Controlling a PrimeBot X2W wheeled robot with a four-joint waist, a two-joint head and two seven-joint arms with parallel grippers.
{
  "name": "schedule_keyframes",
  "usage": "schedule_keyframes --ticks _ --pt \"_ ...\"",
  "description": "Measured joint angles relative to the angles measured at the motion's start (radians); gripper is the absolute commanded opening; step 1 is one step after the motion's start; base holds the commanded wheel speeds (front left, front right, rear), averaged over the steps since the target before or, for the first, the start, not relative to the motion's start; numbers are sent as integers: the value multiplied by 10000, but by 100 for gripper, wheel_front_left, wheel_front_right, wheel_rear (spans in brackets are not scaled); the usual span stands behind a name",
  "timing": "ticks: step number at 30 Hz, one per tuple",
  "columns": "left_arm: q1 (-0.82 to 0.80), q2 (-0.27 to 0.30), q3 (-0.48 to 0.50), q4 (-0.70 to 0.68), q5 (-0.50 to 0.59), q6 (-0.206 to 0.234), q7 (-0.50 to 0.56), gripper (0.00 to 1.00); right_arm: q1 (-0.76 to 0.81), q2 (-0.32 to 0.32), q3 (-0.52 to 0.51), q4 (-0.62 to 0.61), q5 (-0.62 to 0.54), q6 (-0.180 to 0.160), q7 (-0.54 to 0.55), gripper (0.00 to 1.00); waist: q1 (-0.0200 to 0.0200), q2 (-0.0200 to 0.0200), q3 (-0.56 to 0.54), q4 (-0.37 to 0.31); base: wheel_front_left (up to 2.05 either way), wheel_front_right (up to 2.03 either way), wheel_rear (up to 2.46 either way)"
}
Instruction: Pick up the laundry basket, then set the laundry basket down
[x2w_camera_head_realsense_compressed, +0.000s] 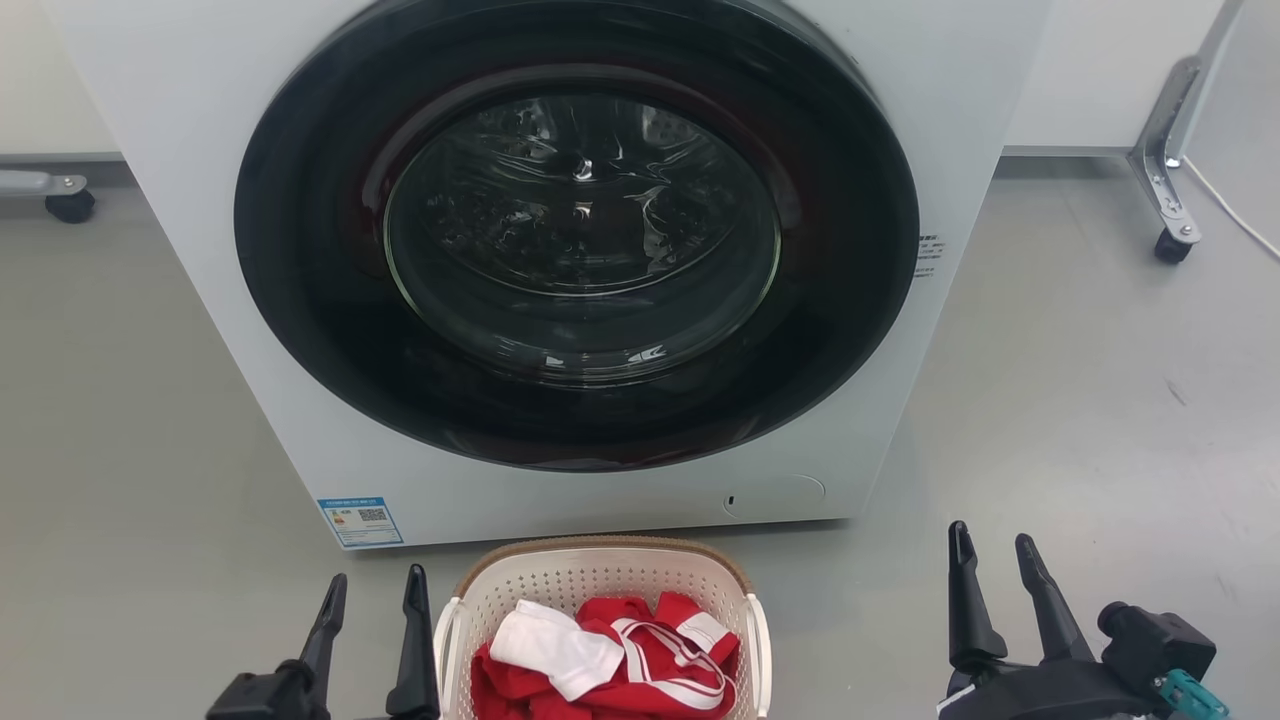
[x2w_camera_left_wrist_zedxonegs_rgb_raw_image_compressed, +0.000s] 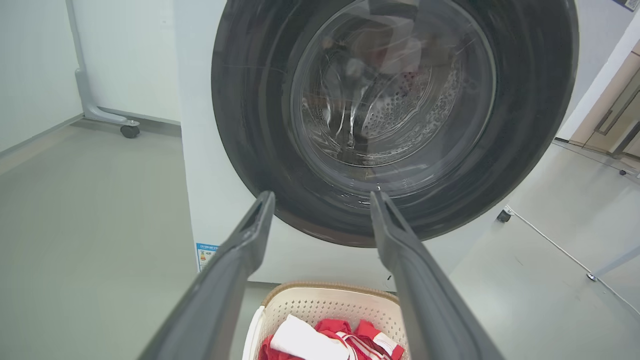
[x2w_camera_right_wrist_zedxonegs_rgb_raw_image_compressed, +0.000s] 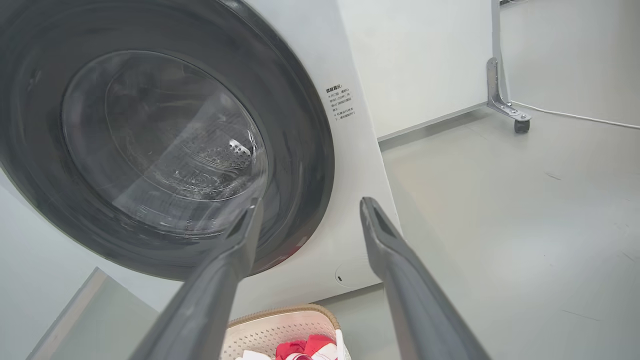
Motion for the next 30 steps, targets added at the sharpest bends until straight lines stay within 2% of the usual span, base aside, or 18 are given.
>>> schedule_keyframes --ticks 21,30 --pt "569 -2 -451 -715 3342 527 -792 100 407 -23 428 -673 -3129 -525 -786 100 0 0 -94 1 0 0 0" --pt "591 -12 -405 -742 3396 527 -794 100 406 -23 433 -759 -3290 -527 -786 100 0 0 -52 -2 0 0 0"
